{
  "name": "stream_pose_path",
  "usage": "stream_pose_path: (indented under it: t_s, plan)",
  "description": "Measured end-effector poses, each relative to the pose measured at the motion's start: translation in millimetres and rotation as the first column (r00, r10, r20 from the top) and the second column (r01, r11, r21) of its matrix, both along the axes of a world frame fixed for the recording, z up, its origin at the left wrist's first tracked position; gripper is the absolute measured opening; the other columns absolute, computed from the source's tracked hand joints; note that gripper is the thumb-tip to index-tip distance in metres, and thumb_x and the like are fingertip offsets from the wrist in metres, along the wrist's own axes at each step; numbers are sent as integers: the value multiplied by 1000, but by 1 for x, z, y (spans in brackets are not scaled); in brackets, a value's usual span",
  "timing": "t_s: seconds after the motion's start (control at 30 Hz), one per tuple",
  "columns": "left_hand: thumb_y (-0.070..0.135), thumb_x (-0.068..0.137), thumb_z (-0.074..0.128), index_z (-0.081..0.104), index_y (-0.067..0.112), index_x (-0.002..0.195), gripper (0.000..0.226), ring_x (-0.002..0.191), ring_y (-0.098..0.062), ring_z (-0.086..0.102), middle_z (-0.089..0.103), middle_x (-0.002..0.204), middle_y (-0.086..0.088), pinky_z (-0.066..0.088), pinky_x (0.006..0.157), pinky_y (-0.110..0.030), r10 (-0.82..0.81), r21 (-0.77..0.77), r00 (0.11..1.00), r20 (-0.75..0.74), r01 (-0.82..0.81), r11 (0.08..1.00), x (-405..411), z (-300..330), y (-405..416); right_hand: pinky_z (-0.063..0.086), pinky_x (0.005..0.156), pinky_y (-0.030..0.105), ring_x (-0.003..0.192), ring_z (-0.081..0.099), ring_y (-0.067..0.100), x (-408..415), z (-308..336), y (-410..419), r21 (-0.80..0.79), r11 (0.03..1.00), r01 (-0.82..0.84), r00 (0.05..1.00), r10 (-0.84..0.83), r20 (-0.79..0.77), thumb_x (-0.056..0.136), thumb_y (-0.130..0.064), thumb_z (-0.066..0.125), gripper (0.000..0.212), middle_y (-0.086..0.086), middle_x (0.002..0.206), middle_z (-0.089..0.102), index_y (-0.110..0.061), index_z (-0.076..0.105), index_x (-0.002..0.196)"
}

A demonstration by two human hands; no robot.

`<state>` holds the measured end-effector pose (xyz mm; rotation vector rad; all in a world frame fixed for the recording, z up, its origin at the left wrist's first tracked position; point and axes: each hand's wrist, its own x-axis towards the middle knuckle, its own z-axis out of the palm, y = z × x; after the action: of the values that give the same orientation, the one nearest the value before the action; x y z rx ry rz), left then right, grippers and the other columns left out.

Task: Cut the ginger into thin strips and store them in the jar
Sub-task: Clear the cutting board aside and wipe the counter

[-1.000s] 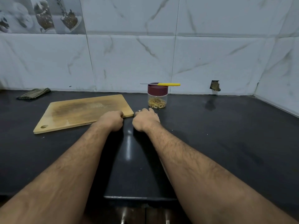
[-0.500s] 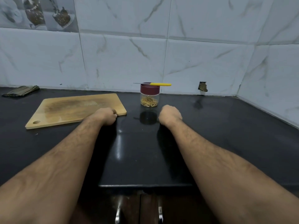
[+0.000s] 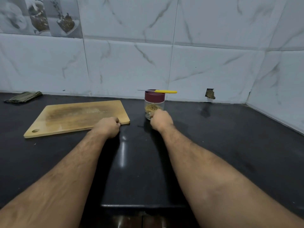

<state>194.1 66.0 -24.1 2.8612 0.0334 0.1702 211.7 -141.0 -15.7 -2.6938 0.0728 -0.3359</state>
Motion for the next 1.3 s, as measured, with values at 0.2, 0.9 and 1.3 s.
stream_pose_path:
  t_s: [0.2, 0.9, 1.3]
  plan:
    - [28, 105, 36, 53, 13, 132, 36, 127, -31, 46, 54, 136, -14, 38, 105, -37, -21, 24, 1000, -5, 21, 1000, -11, 1, -3, 54, 89, 35, 109, 63, 32, -25, 2, -90, 27, 973, 231, 972, -229, -60, 88, -13, 56, 35, 13, 118, 68, -17, 68, 120]
    - [25, 104, 38, 58, 5, 130, 39, 131, -30, 46, 55, 139, -14, 36, 108, -38, -243, -74, 964, 109, 251, 965, -101, 11, -57, 41, 101, 40, 125, 49, 33, -112, -1, -42, -271, 962, 31, 990, -68, -126, 92, -25, 42, 44, 10, 138, 54, -22, 59, 133]
    - [22, 104, 34, 47, 13, 145, 44, 145, -27, 29, 43, 152, -7, 24, 118, -43, -302, -63, 950, 78, 307, 950, -137, 2, -95, 48, 96, 37, 119, 54, 35, -173, 31, -63, -105, 984, 147, 987, -138, 87, 91, -15, 49, 37, 13, 130, 57, -15, 64, 125]
